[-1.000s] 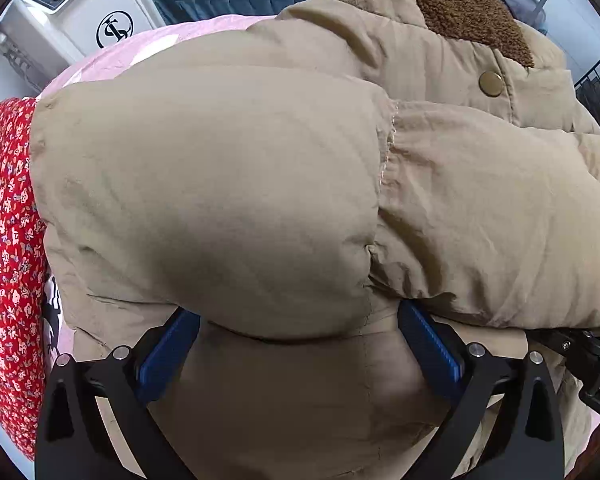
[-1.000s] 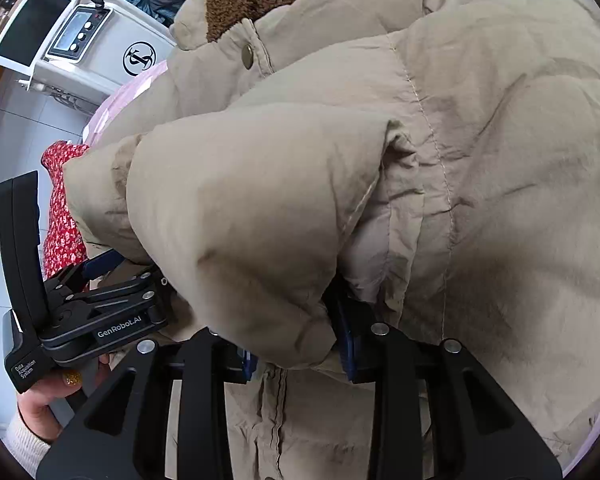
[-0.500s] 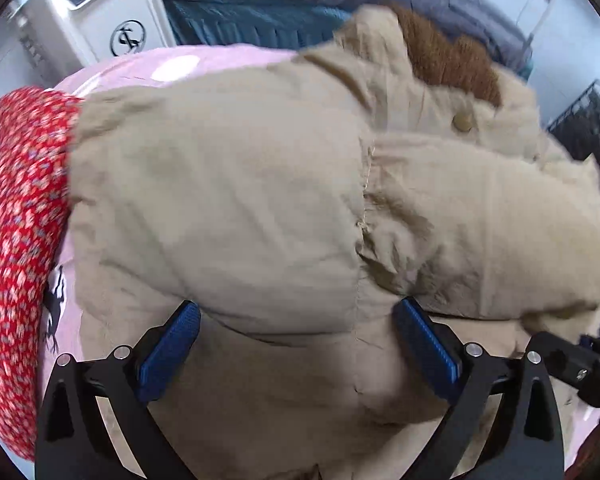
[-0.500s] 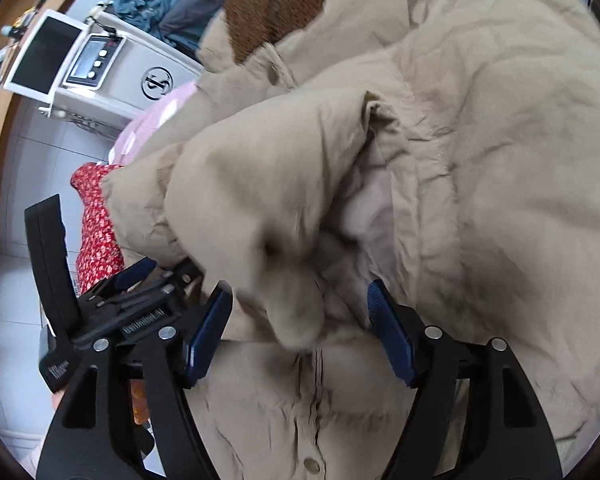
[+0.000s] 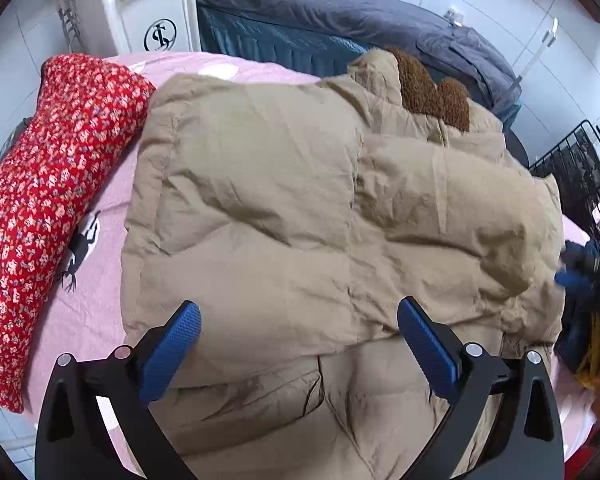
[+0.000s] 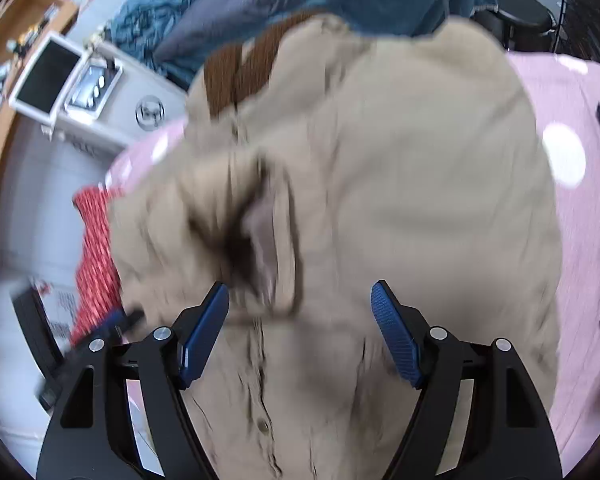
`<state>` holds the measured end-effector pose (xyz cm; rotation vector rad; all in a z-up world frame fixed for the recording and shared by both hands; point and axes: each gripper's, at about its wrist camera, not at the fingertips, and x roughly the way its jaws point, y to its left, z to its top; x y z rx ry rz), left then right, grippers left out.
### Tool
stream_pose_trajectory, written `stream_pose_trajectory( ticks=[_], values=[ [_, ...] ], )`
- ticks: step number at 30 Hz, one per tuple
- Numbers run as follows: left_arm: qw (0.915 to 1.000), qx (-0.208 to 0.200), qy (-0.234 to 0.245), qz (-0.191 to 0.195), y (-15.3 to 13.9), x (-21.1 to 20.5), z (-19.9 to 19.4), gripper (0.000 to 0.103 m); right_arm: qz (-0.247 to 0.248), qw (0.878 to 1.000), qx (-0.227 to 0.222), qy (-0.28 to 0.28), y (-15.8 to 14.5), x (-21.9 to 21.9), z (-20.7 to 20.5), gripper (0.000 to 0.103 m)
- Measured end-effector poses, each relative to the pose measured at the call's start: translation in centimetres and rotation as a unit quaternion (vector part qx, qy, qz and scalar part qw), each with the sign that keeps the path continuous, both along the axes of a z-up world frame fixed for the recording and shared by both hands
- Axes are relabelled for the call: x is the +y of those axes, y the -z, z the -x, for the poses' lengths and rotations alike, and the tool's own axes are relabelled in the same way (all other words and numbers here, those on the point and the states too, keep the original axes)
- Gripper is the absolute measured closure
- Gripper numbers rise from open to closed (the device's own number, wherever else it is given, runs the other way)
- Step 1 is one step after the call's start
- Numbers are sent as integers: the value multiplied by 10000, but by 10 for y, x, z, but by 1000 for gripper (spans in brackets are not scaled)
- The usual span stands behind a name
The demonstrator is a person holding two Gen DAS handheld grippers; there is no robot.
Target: Fold large clothes
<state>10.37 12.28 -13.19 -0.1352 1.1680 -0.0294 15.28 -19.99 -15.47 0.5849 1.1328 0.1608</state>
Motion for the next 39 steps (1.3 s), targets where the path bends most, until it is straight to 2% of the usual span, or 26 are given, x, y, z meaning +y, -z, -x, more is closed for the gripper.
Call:
stream_pose_trajectory(
  ticks=[3, 7, 12, 15, 17, 20, 23, 27, 28, 30, 33, 34, 35, 37, 39],
  values=[
    [9999, -120, -65, 62, -10, 7, -14, 7, -110, 9999, -73, 102, -13, -9, -34, 29],
    [9996, -246, -40, 154, -24, 2, -62, 7, -454, 9987, 10, 245, -20, -24, -85, 29],
    [9987, -47, 367, 353, -27, -21, -161, 7, -587, 9972, 183, 422, -17, -33, -139, 29],
    [9968, 83, 322, 722, -28, -32, -218, 7, -1022, 9916, 432, 667, -5, -48, -168, 29],
    [9964, 185, 236, 794, -26, -42, -260, 7, -1393, 9845, 563, 903, 4, -61, -187, 29],
    [9960, 406, 191, 778, -14, -58, -314, 7, -1549, 9784, 707, 1171, 13, -74, -214, 29],
    [9952, 747, 200, 605, 5, -76, -354, 7, -1623, 9749, 821, 1282, 23, -79, -246, 29],
    [9916, 1148, 89, 582, 39, -90, -387, 7, -1712, 9698, 980, 1434, 41, -77, -281, 29],
    [9887, 1374, 105, 597, 52, -95, -395, 7, -1753, 9675, 1034, 1503, 49, -75, -290, 29],
    [9853, 1582, 108, 635, 69, -100, -401, 9, -1829, 9639, 1058, 1621, 59, -74, -300, 29],
    [9872, 1514, 193, 458, 80, -109, -400, 26, -1826, 9614, 1098, 1741, 71, -71, -313, 29],
    [9879, 1481, 241, 396, 80, -111, -400, 36, -1791, 9625, 1092, 1721, 73, -70, -316, 35],
    [9888, 1427, 330, 301, 80, -114, -398, 47, -1687, 9663, 1052, 1636, 72, -68, -320, 43],
    [9895, 1336, 498, 223, 76, -117, -395, 60, -1416, 9767, 1000, 1262, 66, -62, -328, 72],
    [9910, 1132, 643, 319, 66, -112, -389, 69, -866, 9898, 755, 836, 50, -53, -330, 81]
  ],
)
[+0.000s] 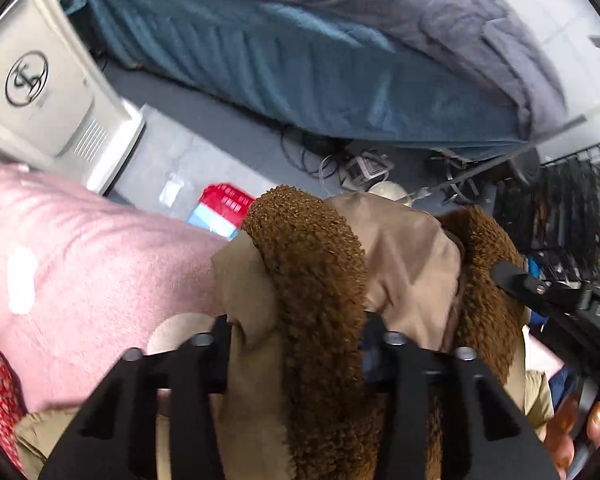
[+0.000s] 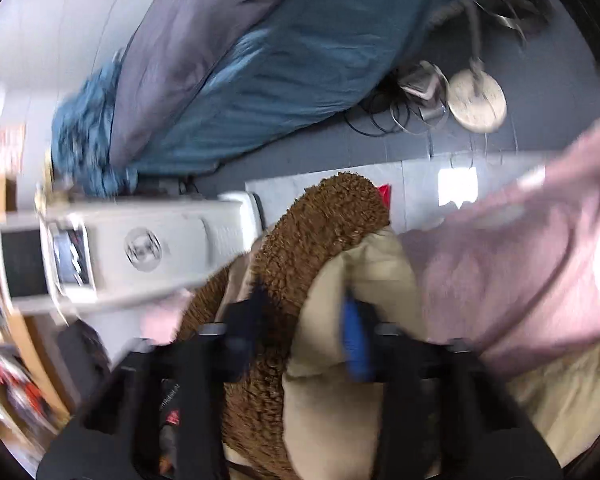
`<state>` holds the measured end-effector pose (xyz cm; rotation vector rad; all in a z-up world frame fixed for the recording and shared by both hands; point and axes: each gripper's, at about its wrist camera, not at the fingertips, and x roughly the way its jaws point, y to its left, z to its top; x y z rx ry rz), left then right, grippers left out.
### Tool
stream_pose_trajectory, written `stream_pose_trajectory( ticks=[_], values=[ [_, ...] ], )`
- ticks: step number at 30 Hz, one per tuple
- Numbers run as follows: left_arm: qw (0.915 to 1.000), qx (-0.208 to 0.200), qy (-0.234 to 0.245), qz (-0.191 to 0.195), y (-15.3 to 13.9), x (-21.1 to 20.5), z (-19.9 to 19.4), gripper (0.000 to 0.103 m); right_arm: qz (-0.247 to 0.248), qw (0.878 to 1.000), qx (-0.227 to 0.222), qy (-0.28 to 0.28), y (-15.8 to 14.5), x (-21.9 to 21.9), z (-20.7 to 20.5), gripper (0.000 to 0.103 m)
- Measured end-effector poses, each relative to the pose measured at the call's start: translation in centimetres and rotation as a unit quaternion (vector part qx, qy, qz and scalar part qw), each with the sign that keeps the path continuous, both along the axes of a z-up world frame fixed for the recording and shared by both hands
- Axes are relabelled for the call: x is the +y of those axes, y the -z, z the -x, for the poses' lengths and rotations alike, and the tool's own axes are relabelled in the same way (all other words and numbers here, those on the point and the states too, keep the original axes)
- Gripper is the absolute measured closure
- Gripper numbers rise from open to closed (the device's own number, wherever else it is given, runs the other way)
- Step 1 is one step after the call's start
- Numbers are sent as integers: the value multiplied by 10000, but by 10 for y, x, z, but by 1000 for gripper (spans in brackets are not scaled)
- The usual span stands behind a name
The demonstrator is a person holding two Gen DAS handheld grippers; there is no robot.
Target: Fold large clothes
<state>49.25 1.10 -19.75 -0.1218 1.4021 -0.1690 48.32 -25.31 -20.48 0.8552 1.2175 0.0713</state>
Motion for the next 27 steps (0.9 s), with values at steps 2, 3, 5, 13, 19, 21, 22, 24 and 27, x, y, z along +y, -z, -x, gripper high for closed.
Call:
stream_pose_trajectory(
  ticks=[2, 3, 5, 13, 19, 21, 22, 24, 27],
  values=[
    [9992, -220, -81, 324, -15, 14, 12, 75, 457, 9976, -394, -329, -23, 9, 7, 84],
    [9984, -293, -133, 461, -21, 21, 17, 76, 525, 9958, -619, -432, -35, 12, 15, 85],
    [9952, -506, -240, 806, -38, 40, 39, 78, 637, 9893, -1131, -666, -63, 19, 39, 86],
    [9862, -1333, 283, 943, -88, 95, 200, 80, 1483, 9290, -2619, -2153, -144, 57, 213, 87],
    [9835, -1598, 701, 473, -71, 83, 298, 79, 2106, 9168, -2207, -2576, -108, 71, 303, 87],
    [9813, -1772, 674, 341, -66, 76, 313, 78, 2238, 9202, -2050, -2475, -94, 69, 320, 87],
    [9812, -1793, 635, 329, -64, 74, 318, 77, 2236, 9242, -1962, -2396, -89, 68, 325, 87],
    [9785, -1933, 710, 123, -63, 67, 326, 76, 2402, 9221, -1958, -2319, -85, 69, 332, 87],
    [9774, -1954, 745, 302, -79, 69, 330, 65, 2472, 9229, -1920, -2244, -81, 70, 340, 87]
  ],
)
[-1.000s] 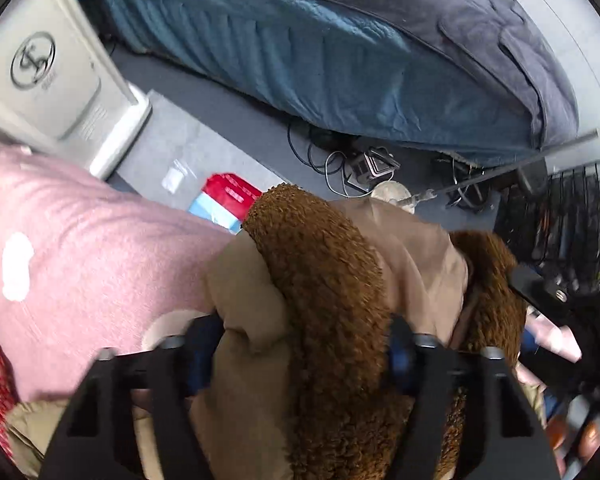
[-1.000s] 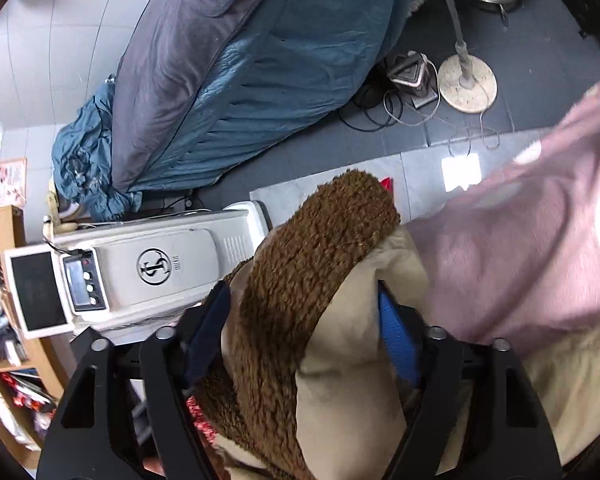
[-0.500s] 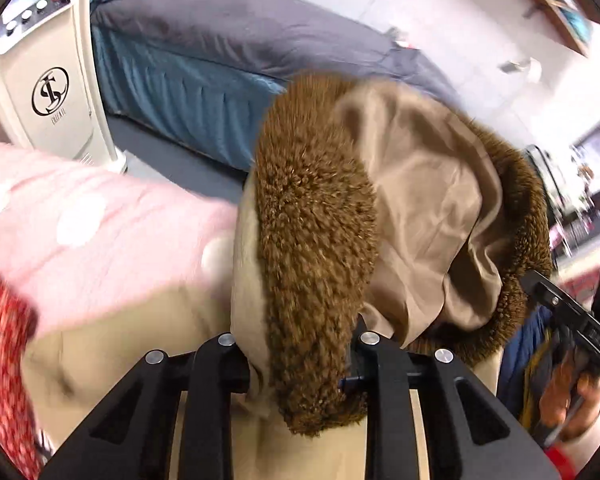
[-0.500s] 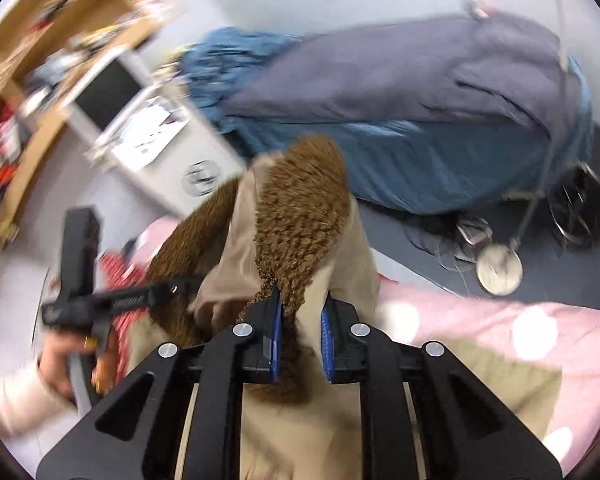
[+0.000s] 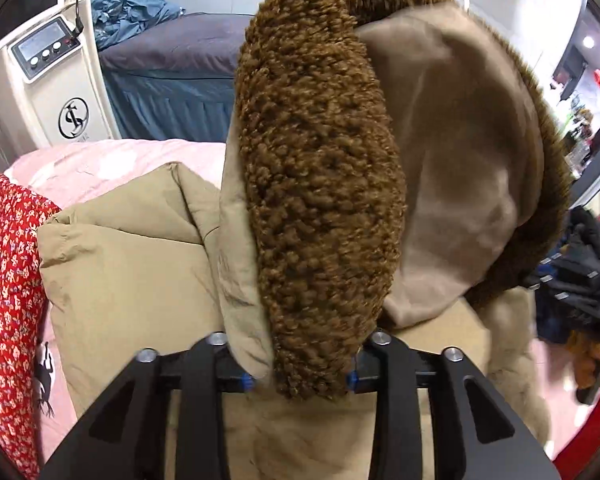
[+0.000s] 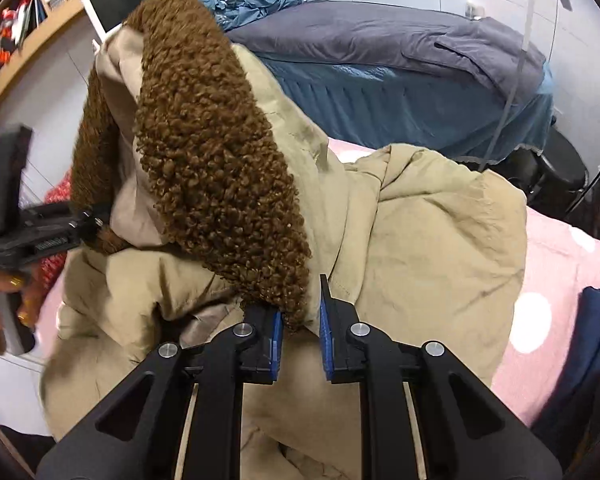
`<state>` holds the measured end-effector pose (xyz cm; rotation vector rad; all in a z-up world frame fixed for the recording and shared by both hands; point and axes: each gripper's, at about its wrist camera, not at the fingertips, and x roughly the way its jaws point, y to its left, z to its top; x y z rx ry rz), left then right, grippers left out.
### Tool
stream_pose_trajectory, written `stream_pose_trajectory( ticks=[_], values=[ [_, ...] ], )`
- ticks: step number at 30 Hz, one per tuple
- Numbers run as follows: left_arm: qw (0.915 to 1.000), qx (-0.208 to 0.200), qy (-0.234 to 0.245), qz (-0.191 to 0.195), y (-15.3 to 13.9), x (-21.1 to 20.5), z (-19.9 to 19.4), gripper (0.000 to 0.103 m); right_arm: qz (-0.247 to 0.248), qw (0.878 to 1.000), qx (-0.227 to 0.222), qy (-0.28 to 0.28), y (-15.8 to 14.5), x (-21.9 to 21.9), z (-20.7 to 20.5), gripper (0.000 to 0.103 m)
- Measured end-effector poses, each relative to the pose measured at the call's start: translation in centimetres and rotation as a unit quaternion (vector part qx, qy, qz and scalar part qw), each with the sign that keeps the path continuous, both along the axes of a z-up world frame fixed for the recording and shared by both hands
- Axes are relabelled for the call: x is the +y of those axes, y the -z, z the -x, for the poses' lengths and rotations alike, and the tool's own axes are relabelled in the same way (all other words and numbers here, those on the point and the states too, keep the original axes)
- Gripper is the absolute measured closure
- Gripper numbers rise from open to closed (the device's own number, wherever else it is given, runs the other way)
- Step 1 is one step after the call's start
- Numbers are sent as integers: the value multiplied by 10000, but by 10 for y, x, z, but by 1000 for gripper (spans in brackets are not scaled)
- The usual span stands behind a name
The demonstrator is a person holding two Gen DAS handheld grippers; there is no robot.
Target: Fold large clothes
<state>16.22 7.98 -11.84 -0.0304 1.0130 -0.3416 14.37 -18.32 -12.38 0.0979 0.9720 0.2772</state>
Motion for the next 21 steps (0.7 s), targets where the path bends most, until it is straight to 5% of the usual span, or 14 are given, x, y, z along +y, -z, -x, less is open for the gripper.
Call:
stream_pose_trajectory(
  ticks=[4, 8, 12, 13, 15, 17, 21],
  values=[
    [9991, -414, -41, 19, -34, 6, 0, 17, 259, 9996, -105, -40, 2, 8, 14, 87],
    [9952, -931, -299, 28, -73, 12, -34, 12, 437, 9989, -125, -112, 10, 16, 18, 87],
    [9889, -1151, -89, -940, -81, -16, -83, 12, 520, 9985, -110, -87, 13, 18, 16, 87],
    [9876, -1120, -23, -1101, -80, -20, -96, 13, 522, 9986, -91, -82, 14, 18, 15, 87],
    [9890, -940, 238, -1119, -79, -30, -113, 37, 569, 9983, -49, -91, 15, 18, 14, 87],
    [9897, -690, 527, -1135, -76, -44, -118, 77, 553, 9984, -26, -84, 14, 18, 15, 87],
    [9878, -809, 862, -1012, -78, -52, -79, 86, 344, 9993, 82, 157, 2, 12, 16, 78]
  ],
)
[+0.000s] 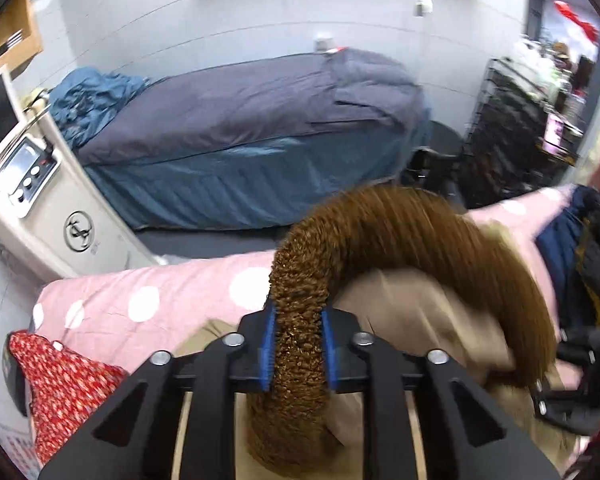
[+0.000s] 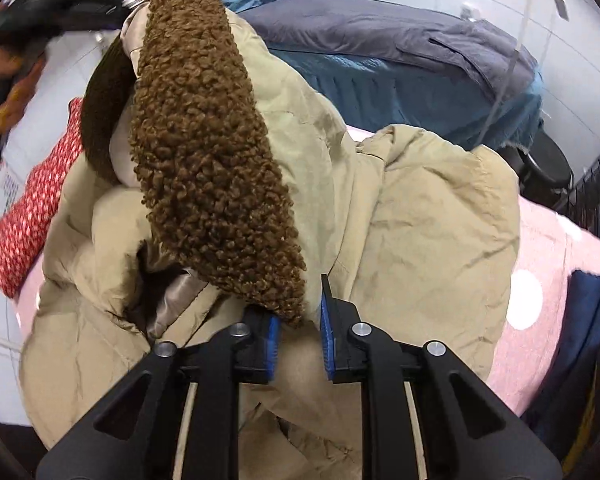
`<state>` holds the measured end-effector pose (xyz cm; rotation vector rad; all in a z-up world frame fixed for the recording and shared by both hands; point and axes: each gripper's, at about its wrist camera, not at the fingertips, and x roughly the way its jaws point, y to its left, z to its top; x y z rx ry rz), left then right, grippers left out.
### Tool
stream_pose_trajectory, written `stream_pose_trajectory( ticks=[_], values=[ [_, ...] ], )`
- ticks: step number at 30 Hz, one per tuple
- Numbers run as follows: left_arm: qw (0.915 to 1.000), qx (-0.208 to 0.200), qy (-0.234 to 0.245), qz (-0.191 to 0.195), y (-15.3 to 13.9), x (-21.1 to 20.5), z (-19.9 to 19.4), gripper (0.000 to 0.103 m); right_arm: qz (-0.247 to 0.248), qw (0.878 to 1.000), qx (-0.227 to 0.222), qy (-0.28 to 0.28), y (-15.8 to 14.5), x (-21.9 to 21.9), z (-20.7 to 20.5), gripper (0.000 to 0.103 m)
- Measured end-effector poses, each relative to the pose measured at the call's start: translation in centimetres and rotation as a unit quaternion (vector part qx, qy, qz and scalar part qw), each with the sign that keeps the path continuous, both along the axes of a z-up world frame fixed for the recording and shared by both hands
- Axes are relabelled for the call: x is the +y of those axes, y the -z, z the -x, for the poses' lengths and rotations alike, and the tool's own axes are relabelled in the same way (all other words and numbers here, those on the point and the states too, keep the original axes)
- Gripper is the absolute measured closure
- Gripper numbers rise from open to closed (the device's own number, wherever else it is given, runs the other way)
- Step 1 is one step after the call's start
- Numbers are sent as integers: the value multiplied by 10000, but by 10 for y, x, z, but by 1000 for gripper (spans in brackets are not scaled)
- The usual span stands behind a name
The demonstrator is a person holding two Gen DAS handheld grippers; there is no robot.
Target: Fold large clothes
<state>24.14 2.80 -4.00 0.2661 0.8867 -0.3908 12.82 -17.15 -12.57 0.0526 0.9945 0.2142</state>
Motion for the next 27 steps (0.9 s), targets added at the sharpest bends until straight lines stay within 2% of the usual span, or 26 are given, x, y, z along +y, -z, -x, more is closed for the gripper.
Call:
stream_pose_trajectory(
  ticks=[2, 4, 7, 11, 12, 13, 15, 17, 19, 20, 22, 27],
  values=[
    [9998, -9, 195, 63, 4, 2, 35, 88, -121, 9997, -30, 189, -8, -7, 9, 67],
    [9996, 79, 242, 111, 11, 7, 65, 89, -218, 9993, -81, 308, -15, -12, 19, 52],
    [9989, 297, 318, 152, 30, 14, 111, 89, -410, 9979, -182, 460, -32, -23, 35, 52],
    [9942, 1004, 359, 138, 80, 13, 155, 89, -1168, 9883, -694, 696, -85, -35, 50, 52],
    [9934, 1109, 290, 80, 92, 13, 158, 89, -1303, 9853, -867, 684, -99, -34, 48, 49],
    [9930, 1160, 223, 36, 100, 13, 160, 89, -1393, 9825, -1031, 687, -112, -31, 46, 34],
    [9916, 1289, 11, 136, 112, 16, 159, 89, -1422, 9807, -1133, 723, -127, -17, 30, 23],
    [9926, 1209, -32, 106, 113, 16, 160, 89, -1351, 9851, -908, 549, -124, 4, 11, 23],
    [9936, 1131, -9, -12, 112, 16, 165, 89, -958, 9915, -725, 500, -113, 29, -1, 23],
    [9937, 1116, 2, -39, 113, 18, 169, 89, -625, 9947, -597, 558, -102, 44, -5, 23],
    [9939, 1097, -4, -150, 116, 24, 177, 89, -431, 9967, -395, 567, -83, 56, -1, 23],
    [9930, 1154, -93, -235, 116, 33, 189, 86, -12, 9975, 473, 528, -10, 74, 7, 23]
  ],
)
